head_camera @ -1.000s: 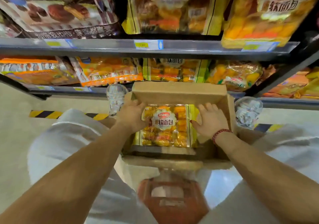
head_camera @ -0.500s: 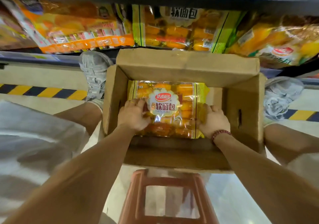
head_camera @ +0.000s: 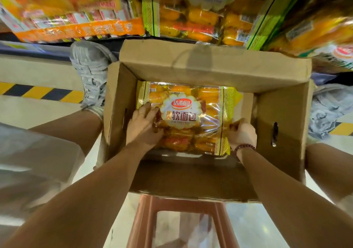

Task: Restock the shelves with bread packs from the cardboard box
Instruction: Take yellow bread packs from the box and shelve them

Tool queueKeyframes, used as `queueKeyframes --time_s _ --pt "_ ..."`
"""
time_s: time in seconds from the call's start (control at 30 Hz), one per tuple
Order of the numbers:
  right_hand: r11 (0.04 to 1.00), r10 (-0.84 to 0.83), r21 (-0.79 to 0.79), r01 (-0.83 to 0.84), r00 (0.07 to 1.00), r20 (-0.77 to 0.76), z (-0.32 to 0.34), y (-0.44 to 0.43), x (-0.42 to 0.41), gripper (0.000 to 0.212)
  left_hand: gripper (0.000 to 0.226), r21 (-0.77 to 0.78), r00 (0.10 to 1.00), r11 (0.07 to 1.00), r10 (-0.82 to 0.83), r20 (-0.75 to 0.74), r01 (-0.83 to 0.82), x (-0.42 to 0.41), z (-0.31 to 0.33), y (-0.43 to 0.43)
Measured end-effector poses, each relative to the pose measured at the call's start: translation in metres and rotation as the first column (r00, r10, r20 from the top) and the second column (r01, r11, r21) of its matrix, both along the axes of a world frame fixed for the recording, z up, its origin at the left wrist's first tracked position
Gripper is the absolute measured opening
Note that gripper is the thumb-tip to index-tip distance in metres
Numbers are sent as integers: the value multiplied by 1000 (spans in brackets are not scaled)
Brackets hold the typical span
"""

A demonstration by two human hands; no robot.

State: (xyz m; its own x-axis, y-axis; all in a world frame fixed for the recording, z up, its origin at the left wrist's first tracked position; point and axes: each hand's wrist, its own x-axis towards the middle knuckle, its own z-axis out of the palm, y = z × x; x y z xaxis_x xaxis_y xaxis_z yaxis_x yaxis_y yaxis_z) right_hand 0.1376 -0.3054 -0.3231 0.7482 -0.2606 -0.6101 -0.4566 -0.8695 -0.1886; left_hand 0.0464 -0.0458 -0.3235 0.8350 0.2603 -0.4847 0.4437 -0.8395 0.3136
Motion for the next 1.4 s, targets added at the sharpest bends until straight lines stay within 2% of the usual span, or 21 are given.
queueKeyframes --time_s 0.1,0.17,0.23,0.3,0.37,0.47,0.5,0.63,0.9,1.03,1.2,1.3,1.4 --pt "991 -133 -27 134 990 41 2 -15 -1 19 80 -58 994 994 91 56 -88 -4 -2 -2" --pt "975 -219 -23 220 975 48 2 -25 -3 19 87 -142 984 975 175 18 -171 -6 -4 -5" --pt "983 -181 12 181 983 18 1 -33 -1 21 98 -283 969 927 240 -50 -244 -7 -8 -7" --pt "969 -166 172 174 984 -63 0 -38 0 42 109 -366 960 888 264 -89 -278 -5 -14 -11" --pt "906 -207 339 254 963 -170 -1 -38 1 69 117 -373 946 870 298 -125 -323 -2 -16 -15" --pt "842 -268 406 354 929 -255 -19 -39 -1 115 128 -373 948 872 279 -155 -318 7 -20 -18" --pt "833 -271 422 358 929 -253 -26 -41 -3 119 133 -377 951 873 270 -151 -308 10 -22 -17" --pt "817 -265 478 322 946 -186 -18 -32 -10 88 135 -419 935 836 309 -174 -354 5 -37 -10" --pt "805 -248 512 298 954 -166 -6 -34 -22 89 125 -433 885 772 420 -201 -465 1 -5 -12" --pt "754 -281 576 317 947 -154 18 -33 -29 91 124 -430 906 798 391 -161 -421 -10 21 -13" --pt "761 -266 599 249 962 -62 55 -34 -44 107 124 -486 909 776 402 -109 -402 -24 59 -10" --pt "757 -250 621 202 968 -11 91 -33 -51 106 124 -478 918 798 393 -52 -368 -31 95 -11" --pt "747 -222 656 111 971 87 133 -32 -56 94 123 -506 927 806 373 32 -307 -38 134 -10"
